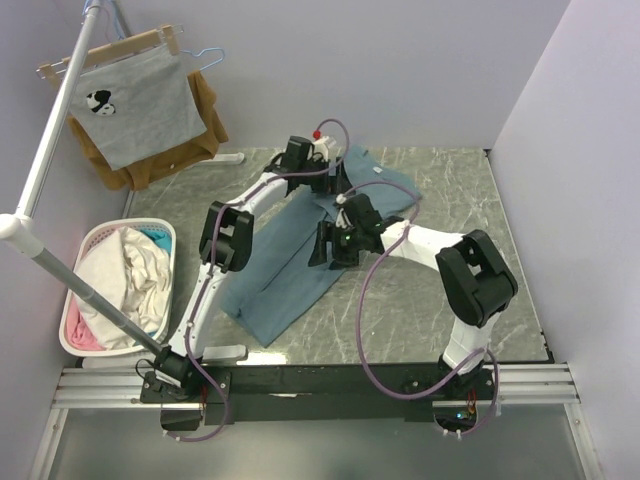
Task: Fold and stack the t-shirts
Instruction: Rotate the tshirt 90 degrees
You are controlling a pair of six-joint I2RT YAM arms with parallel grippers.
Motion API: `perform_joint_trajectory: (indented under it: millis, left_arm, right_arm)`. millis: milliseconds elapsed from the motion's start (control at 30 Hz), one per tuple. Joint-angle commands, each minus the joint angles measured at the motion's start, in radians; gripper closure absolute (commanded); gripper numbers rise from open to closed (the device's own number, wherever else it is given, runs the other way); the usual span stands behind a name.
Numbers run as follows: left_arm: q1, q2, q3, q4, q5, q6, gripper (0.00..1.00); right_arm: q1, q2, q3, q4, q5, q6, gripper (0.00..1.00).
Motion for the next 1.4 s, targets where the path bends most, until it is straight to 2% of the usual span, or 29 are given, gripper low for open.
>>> perform_joint_trajectory:
  millis: [0, 133, 167, 300, 567, 733, 800, 867, 933, 1133, 1233, 1367]
  left_arm:
    - [0.011, -0.007, -0.004, 0.02, -0.059, 0.019, 0.01]
    - [0.011, -0.034, -0.02, 0.001, -0.095, 0.034, 0.01]
    - [0.011, -0.045, -0.046, -0.001, -0.108, 0.039, 0.01]
    - [0.016, -0.117, -0.133, 0.007, -0.188, 0.056, 0.01]
    - [0.031, -0.237, -0.267, -0.001, -0.303, 0.057, 0.01]
    - [0.034, -0.27, -0.25, -0.068, -0.356, 0.008, 0.03]
    - [0.033, -0.306, -0.315, -0.041, -0.371, -0.026, 0.03]
    - [0.033, -0.375, -0.432, 0.06, -0.356, -0.056, 0.03]
    - [0.031, -0.408, -0.477, 0.109, -0.34, -0.066, 0.02]
    - [0.008, -0.387, -0.333, 0.036, -0.314, -0.012, 0.03]
    - [-0.012, -0.45, -0.384, 0.065, -0.346, -0.006, 0.03]
    - [-0.033, -0.539, -0.501, 0.07, -0.434, -0.018, 0.03]
  right_arm:
    - [0.057, 0.012, 0.024, 0.035, -0.024, 0.021, 0.2]
    - [0.059, 0.052, 0.001, -0.031, 0.067, 0.037, 0.19]
    - [0.059, 0.07, 0.007, -0.09, 0.148, 0.032, 0.19]
    - [0.033, 0.099, 0.041, -0.215, 0.281, 0.027, 0.18]
    - [-0.059, 0.023, 0.009, -0.341, 0.449, -0.011, 0.16]
    - [-0.142, -0.026, -0.051, -0.382, 0.488, -0.052, 0.16]
    - [-0.15, -0.06, -0.077, -0.396, 0.497, -0.069, 0.16]
    - [-0.151, -0.089, -0.086, -0.389, 0.47, -0.1, 0.16]
    - [-0.147, -0.109, -0.094, -0.38, 0.448, -0.112, 0.17]
    - [-0.131, -0.287, -0.108, -0.292, 0.385, -0.129, 0.17]
    - [-0.115, -0.318, -0.088, -0.268, 0.375, -0.115, 0.21]
    - [-0.101, -0.261, -0.028, -0.283, 0.405, -0.085, 0.31]
